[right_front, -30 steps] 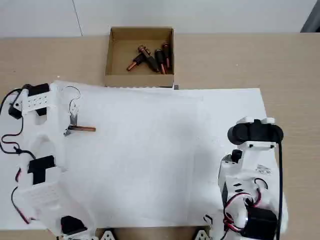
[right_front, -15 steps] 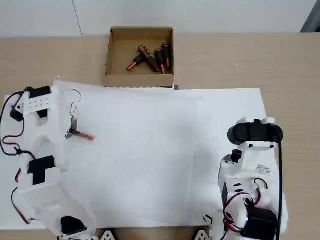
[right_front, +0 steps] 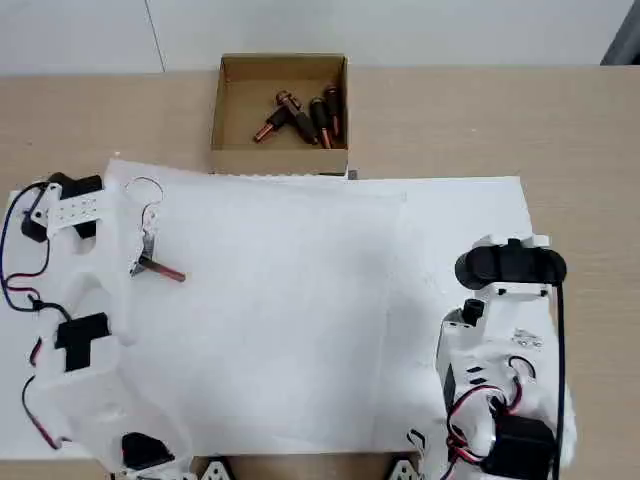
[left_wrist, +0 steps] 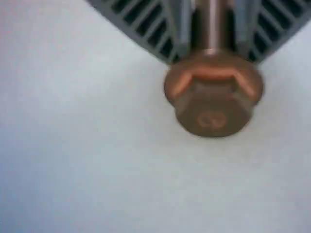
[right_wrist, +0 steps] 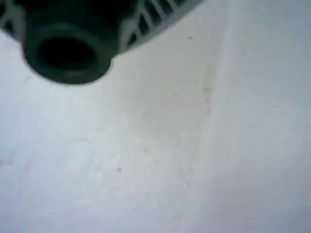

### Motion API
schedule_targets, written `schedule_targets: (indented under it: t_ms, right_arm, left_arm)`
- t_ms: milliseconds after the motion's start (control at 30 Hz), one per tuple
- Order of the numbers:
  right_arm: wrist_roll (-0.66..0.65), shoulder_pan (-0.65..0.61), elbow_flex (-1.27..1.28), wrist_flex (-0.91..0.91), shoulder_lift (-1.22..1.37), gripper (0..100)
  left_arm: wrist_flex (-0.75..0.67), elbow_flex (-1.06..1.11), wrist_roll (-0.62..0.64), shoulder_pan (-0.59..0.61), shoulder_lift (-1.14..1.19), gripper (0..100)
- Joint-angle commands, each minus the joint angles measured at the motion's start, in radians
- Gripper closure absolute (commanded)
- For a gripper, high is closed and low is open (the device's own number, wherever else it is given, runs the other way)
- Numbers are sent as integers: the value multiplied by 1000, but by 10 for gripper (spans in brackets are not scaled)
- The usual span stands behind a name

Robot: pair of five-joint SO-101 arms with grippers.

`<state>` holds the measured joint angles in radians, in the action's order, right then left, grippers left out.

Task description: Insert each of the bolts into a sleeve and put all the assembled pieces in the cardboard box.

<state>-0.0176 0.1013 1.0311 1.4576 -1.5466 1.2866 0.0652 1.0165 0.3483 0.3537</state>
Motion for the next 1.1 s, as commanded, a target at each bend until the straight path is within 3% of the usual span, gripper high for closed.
schedule_targets:
  t_ms: [0,333,467,600,800,1067]
  right_arm:
    - [3,5,-17,-36,-7,995]
    - [-12,4,-58,-38,-7,995]
    - [-32,4,-58,-42,-7,995]
    - [-26,4,-58,-42,-7,995]
    - [-25,4,-58,-42,-7,995]
    - [-25,4,-58,-42,-8,995]
  left_arm:
    - [98,-145,-8,5,-15,993]
    - [470,-631,-77,5,-15,993]
    - [468,-731,-118,-5,-66,993]
    - [466,-714,-164,-43,-265,993]
    - [466,-564,-206,-186,-534,993]
    - [465,-340,-249,-276,-789,993]
